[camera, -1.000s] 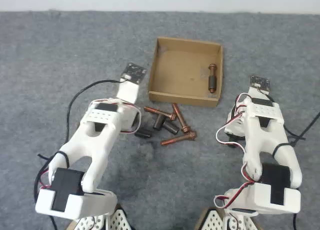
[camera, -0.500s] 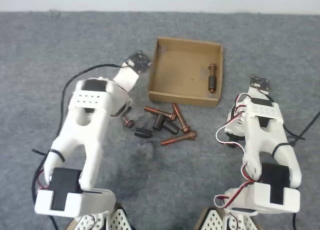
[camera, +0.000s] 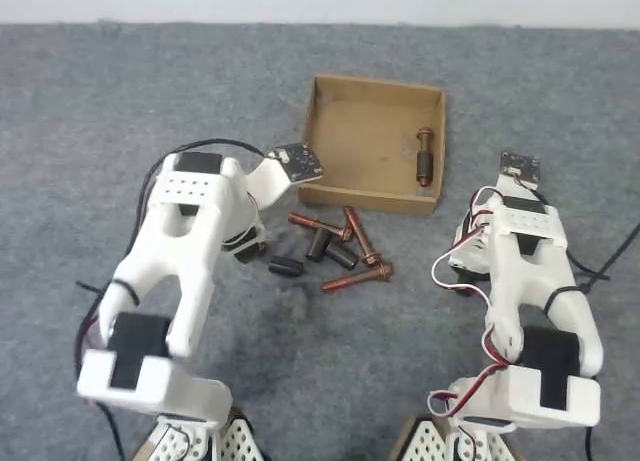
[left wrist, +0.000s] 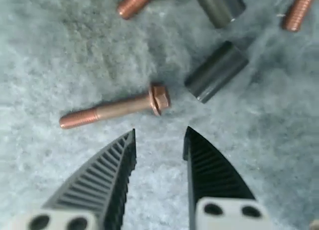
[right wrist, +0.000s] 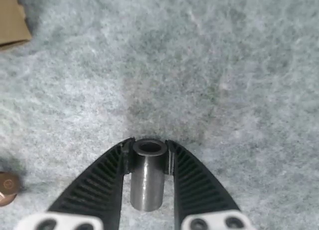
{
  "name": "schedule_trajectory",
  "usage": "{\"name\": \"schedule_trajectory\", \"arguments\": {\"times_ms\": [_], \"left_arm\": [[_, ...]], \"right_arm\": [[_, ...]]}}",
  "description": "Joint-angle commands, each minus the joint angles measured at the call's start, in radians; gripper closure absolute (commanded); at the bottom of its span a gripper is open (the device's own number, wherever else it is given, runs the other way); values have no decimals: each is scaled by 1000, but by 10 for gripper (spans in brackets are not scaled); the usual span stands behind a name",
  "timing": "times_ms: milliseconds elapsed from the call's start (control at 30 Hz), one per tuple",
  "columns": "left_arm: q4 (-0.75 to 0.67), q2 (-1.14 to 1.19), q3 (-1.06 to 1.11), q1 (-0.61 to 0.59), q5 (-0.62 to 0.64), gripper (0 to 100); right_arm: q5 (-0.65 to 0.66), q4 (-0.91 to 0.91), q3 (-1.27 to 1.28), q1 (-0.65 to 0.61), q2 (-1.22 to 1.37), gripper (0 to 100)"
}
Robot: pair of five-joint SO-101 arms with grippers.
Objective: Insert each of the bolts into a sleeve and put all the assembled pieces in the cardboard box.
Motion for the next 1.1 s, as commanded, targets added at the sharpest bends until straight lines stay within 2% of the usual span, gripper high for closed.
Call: {"name": "schedule_trajectory", "arguments": {"times_ms": [0, 133, 300, 500, 633, 700, 833, 1000, 1067], "left_arm": [[3, 74, -110, -2, -14, 848], [-8, 186, -193, -3, -14, 848], [-109, 301, -257, -5, -11, 849], [-115, 351, -314, -6, -11, 849], [-129, 356, -317, -5, -9, 909], [-180, 358, -317, -11, -9, 932], [-249, 359, -311, -48, 83, 934], [-236, 359, -311, -52, 143, 934], [-229, 359, -311, -43, 213, 934]], "right_arm": [[15, -27, -29, 7, -13, 975], [15, -27, -29, 7, -13, 975], [15, -28, -29, 5, -13, 975], [15, -28, -31, 5, -13, 975], [15, -28, -31, 5, -13, 975], [17, -28, -31, 5, -13, 975], [46, -27, -31, 4, -13, 975], [54, -25, -31, 4, -13, 975], [55, -24, -31, 4, -13, 975]]}}
